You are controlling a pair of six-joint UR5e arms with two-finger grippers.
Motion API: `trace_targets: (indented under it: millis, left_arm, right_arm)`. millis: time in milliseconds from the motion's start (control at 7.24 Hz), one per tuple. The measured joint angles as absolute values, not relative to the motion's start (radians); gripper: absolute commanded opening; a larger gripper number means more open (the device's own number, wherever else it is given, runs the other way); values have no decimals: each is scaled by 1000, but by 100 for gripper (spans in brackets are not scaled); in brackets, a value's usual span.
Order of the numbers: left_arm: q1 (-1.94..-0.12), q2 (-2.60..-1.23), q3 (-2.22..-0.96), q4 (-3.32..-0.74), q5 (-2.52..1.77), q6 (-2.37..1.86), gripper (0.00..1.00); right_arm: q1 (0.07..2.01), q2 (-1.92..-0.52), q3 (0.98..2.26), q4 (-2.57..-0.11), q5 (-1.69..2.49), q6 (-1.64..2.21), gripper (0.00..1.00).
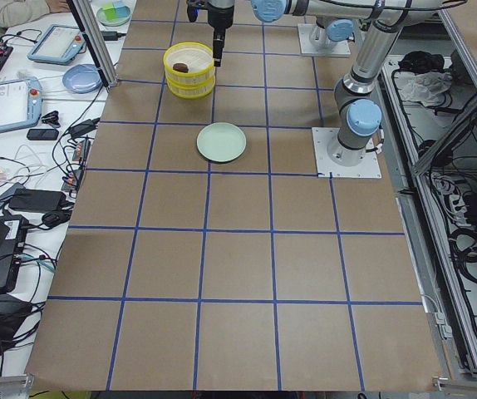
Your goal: Stack buns with steamer
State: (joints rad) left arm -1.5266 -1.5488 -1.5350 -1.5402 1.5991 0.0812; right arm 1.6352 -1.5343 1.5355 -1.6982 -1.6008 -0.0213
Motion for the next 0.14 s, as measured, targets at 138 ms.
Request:
trace_targets:
  millis: [138]
  left_arm:
    - [-1526, -1549, -1535, -1540, 1599, 82, 100]
  right_arm:
    - [1635, -1534, 1535, -1698, -1601, -21, 100]
